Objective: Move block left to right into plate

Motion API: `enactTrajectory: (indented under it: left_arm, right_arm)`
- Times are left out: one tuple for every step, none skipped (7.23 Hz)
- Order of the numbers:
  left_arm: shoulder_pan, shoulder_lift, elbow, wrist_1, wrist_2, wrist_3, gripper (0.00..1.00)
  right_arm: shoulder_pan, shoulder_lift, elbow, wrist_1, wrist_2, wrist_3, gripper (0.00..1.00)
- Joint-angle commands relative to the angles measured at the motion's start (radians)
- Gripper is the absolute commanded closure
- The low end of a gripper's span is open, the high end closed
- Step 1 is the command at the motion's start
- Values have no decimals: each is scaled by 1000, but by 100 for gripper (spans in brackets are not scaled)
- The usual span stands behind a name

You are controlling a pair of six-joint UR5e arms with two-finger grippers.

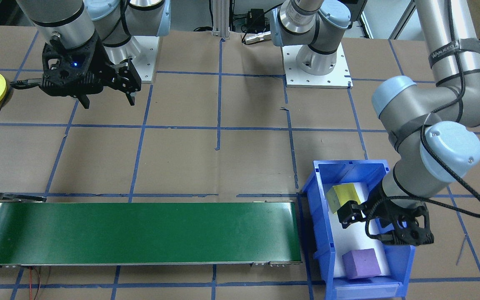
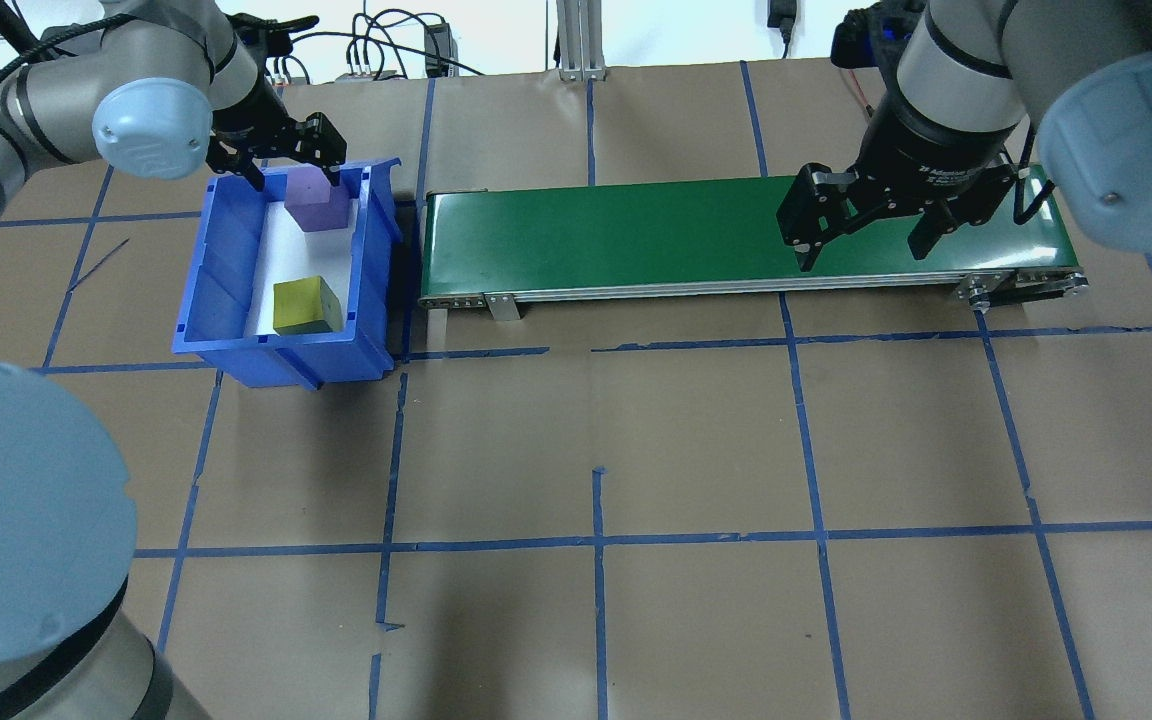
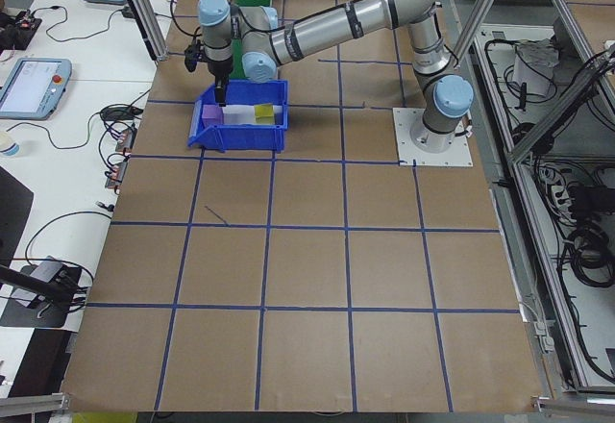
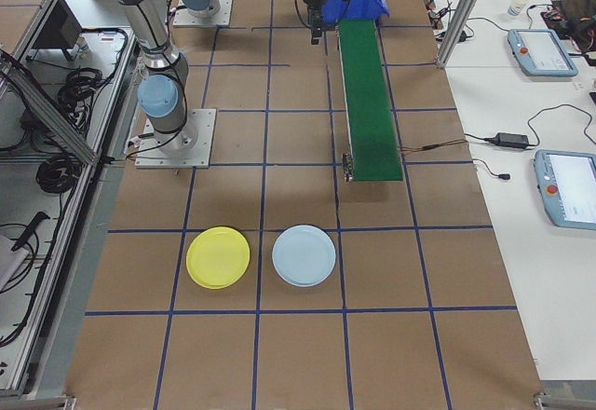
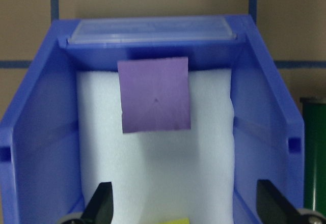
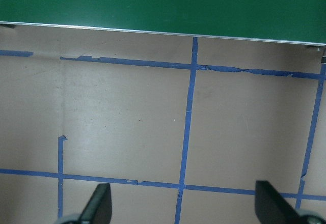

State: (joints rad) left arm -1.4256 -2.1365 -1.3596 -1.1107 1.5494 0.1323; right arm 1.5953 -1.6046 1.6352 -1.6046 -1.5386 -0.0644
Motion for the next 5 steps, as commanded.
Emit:
enactTrajectory:
  left_arm:
    - [1, -80, 65, 21, 3, 4, 0]
    - [1, -95, 60, 40, 4, 4, 0]
    - [4, -109, 51, 44, 4, 4, 0]
    - [4, -117, 57, 46, 9, 4, 0]
    - [4, -128, 54, 61, 9, 4, 0]
  right_arm:
    - [0, 0, 0, 0, 0, 0, 0]
    - [0, 0, 0, 0, 0, 0, 0]
    - [0, 0, 0, 0, 0, 0, 0]
    - [0, 0, 0, 0, 0, 0, 0]
    - [0, 0, 0, 0, 0, 0, 0]
